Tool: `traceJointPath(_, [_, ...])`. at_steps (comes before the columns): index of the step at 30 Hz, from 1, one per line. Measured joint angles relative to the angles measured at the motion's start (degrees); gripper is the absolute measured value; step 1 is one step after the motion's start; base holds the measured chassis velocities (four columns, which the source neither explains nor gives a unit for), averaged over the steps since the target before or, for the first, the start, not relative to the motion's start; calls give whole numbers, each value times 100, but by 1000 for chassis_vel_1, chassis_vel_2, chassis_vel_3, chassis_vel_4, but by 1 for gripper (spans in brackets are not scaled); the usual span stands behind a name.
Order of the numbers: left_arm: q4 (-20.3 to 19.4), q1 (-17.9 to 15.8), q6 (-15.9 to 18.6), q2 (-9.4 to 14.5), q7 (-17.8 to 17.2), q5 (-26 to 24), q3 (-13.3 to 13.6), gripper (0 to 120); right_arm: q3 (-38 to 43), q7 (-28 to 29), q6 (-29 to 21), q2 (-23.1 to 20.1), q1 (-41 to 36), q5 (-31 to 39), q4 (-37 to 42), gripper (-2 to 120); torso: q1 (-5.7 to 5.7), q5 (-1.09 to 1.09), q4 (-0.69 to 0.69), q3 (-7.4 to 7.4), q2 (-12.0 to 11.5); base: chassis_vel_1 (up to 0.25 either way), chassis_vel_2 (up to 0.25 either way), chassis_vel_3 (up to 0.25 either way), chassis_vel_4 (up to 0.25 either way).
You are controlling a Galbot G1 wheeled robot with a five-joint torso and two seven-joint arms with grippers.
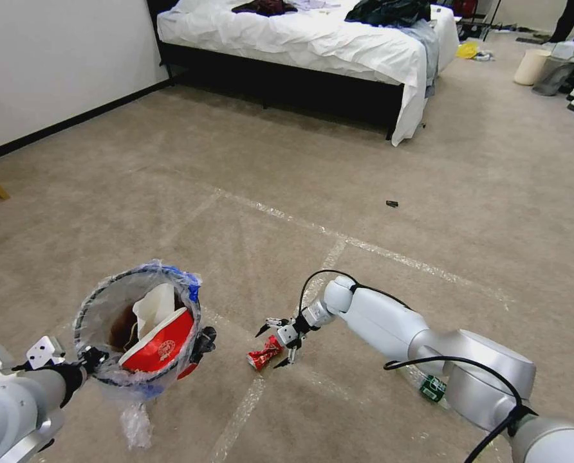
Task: Pick up the trash bin and place the garbage on the floor into it.
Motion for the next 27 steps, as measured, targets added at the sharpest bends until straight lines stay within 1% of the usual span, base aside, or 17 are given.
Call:
traceJointPath(8, [-1, -1, 6, 15, 4, 2, 30, 0, 34, -51, -11, 20, -78, 160, -52, 100, 0, 0, 0, 0, 0, 0, 0, 0, 0])
traceJointPath(27, [18, -14, 24, -5, 38, 79, 130, 0, 228, -176, -71, 40, -347, 265, -314, 100, 0, 0, 0, 0, 0, 0, 0, 0, 0])
